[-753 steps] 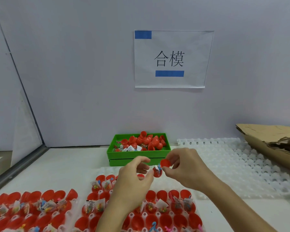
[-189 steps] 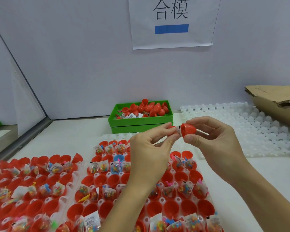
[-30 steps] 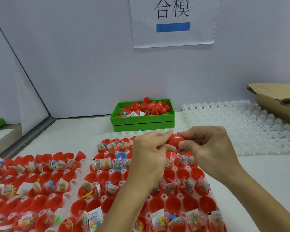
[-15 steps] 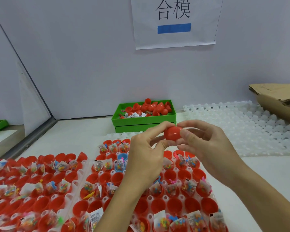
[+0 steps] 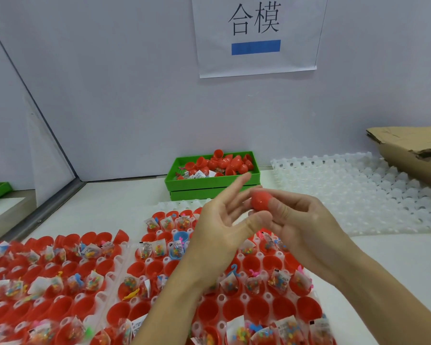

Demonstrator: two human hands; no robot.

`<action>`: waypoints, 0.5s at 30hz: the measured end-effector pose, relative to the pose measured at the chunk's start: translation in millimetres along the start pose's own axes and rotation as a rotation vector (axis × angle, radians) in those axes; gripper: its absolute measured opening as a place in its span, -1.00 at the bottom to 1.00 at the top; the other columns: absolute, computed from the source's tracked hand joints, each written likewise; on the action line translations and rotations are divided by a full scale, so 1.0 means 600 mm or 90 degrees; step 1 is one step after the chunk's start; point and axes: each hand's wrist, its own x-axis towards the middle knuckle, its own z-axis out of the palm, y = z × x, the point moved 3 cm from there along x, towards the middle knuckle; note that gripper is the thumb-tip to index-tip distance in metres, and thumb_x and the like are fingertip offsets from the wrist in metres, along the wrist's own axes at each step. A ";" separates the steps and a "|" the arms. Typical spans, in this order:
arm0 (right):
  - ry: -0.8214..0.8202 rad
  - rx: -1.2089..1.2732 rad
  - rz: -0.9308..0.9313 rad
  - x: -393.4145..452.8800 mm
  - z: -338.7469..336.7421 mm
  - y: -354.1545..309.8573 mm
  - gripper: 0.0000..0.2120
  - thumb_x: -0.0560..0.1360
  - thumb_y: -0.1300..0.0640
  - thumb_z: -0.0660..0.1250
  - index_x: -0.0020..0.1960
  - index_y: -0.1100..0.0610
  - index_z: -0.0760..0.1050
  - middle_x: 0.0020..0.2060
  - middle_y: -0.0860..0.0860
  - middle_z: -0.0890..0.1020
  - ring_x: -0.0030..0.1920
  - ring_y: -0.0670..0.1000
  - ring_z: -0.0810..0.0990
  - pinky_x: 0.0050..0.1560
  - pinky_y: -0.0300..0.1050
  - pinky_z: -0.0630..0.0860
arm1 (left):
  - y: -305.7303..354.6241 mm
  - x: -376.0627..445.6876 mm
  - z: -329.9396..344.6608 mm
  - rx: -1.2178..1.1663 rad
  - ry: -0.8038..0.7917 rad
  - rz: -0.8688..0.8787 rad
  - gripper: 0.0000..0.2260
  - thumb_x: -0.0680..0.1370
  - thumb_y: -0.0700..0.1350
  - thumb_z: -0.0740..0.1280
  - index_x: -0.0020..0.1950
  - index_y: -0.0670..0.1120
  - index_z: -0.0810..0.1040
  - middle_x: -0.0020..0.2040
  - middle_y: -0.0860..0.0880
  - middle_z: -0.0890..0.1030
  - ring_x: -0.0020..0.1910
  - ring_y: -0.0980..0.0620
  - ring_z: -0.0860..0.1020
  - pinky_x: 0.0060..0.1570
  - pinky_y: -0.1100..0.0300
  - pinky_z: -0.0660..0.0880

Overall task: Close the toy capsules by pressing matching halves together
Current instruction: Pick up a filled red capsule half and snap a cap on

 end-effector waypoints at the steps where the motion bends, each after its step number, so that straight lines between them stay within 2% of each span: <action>1: 0.014 -0.042 -0.027 0.000 0.000 0.000 -0.71 0.42 0.16 0.38 0.10 0.23 0.66 0.03 0.21 0.70 0.08 0.11 0.69 0.01 -0.19 0.61 | -0.004 0.000 0.003 -0.033 0.010 -0.036 -0.39 0.42 -0.02 0.52 0.44 -0.01 0.43 0.24 0.02 0.64 0.26 0.06 0.58 0.24 0.13 0.53; 3: 0.033 -0.153 -0.077 -0.001 0.002 0.001 -0.73 0.44 0.15 0.39 0.12 0.17 0.66 0.00 0.12 0.72 0.06 0.09 0.70 0.04 -0.16 0.62 | -0.009 0.002 0.006 -0.037 0.063 -0.042 -0.44 0.36 0.07 0.53 0.32 0.00 0.53 0.15 0.00 0.69 0.16 0.02 0.64 0.20 0.04 0.56; 5: 0.044 -0.212 -0.104 -0.002 0.002 0.003 -0.74 0.45 0.15 0.39 0.12 0.13 0.66 -0.02 0.07 0.73 0.04 0.06 0.71 0.07 -0.13 0.62 | -0.012 0.002 0.010 -0.030 0.094 -0.027 -0.49 0.31 0.08 0.49 0.25 0.02 0.58 0.09 -0.01 0.70 0.12 -0.02 0.66 0.14 0.04 0.60; 10: 0.059 -0.212 -0.144 -0.005 0.004 0.002 -0.78 0.40 0.17 0.42 0.01 0.01 0.70 -0.09 0.04 0.75 -0.03 0.04 0.73 -0.03 -0.19 0.63 | -0.014 -0.003 0.012 -0.030 0.103 -0.011 -0.59 0.37 0.02 0.45 0.23 0.08 0.60 0.09 0.04 0.70 0.11 0.01 0.66 -0.06 0.12 0.66; 15: 0.041 -0.204 -0.172 -0.006 0.006 -0.001 -0.78 0.38 0.17 0.43 -0.02 -0.04 0.72 -0.11 0.03 0.75 -0.06 0.02 0.73 -0.08 -0.24 0.62 | -0.011 -0.004 0.016 -0.029 0.107 0.006 -0.56 0.37 0.01 0.42 0.25 0.04 0.58 0.12 0.01 0.69 0.15 -0.02 0.65 0.15 0.10 0.59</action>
